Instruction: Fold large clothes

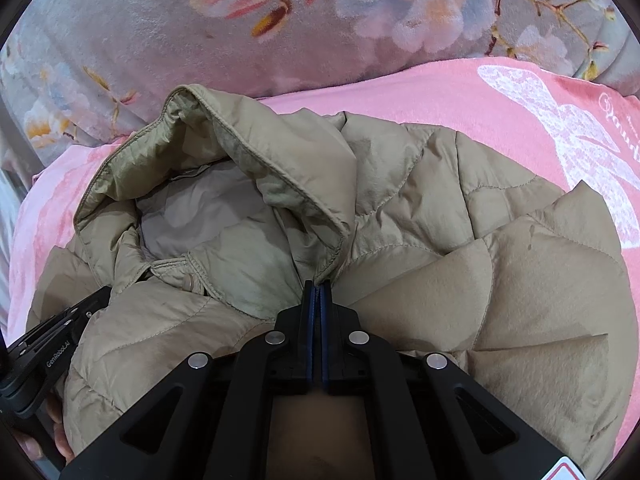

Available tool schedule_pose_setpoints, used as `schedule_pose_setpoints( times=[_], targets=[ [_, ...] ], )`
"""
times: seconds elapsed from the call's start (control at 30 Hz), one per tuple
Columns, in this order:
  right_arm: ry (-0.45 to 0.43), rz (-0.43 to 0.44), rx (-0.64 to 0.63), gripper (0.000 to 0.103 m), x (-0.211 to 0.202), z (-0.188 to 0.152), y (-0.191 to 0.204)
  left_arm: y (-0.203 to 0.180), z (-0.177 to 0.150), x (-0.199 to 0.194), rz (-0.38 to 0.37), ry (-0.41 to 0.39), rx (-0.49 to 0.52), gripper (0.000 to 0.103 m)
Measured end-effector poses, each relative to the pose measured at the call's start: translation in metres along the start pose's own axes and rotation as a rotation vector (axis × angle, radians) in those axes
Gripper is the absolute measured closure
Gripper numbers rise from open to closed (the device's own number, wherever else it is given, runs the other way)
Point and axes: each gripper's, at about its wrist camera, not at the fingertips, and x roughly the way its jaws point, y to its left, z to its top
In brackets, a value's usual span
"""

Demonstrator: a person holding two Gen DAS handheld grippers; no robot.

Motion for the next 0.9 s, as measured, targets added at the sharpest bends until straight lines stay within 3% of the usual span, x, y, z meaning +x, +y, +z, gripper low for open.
schedule_pose_setpoints(
  times=[0.13, 0.2, 0.27, 0.37, 0.5, 0.57, 0.67, 0.77, 0.9],
  targets=[
    [0.013, 0.041, 0.025, 0.102, -0.003, 0.001, -0.006, 0.010, 0.000, -0.006, -0.048, -0.006, -0.037, 0.098],
    [0.052, 0.049, 0.022, 0.101, -0.020, -0.001, -0.010, 0.022, 0.002, -0.019, -0.097, 0.015, -0.069, 0.096],
    [0.025, 0.042, 0.019, 0.096, -0.048, 0.004, -0.015, 0.039, 0.012, -0.044, -0.118, -0.009, -0.077, 0.093],
    [-0.105, 0.050, 0.042, 0.093, -0.087, 0.038, -0.019, 0.060, 0.055, -0.072, -0.038, -0.091, -0.089, 0.093],
    [-0.183, 0.110, 0.118, 0.091, -0.082, 0.105, -0.007, 0.072, 0.116, -0.064, -0.051, -0.102, -0.208, 0.091],
    [-0.181, 0.128, 0.174, 0.091, -0.063, 0.124, -0.002, 0.064, 0.140, -0.046, -0.076, -0.068, -0.245, 0.090],
    [-0.074, 0.148, 0.248, 0.091, -0.015, 0.135, 0.005, 0.047, 0.153, -0.003, -0.128, 0.048, -0.272, 0.090],
    [0.047, 0.133, 0.213, 0.093, 0.018, 0.121, 0.015, 0.028, 0.139, 0.021, -0.174, 0.147, -0.243, 0.091],
    [0.086, 0.129, 0.085, 0.095, 0.009, 0.087, 0.020, 0.015, 0.110, 0.022, -0.148, 0.216, -0.112, 0.091]
  ],
)
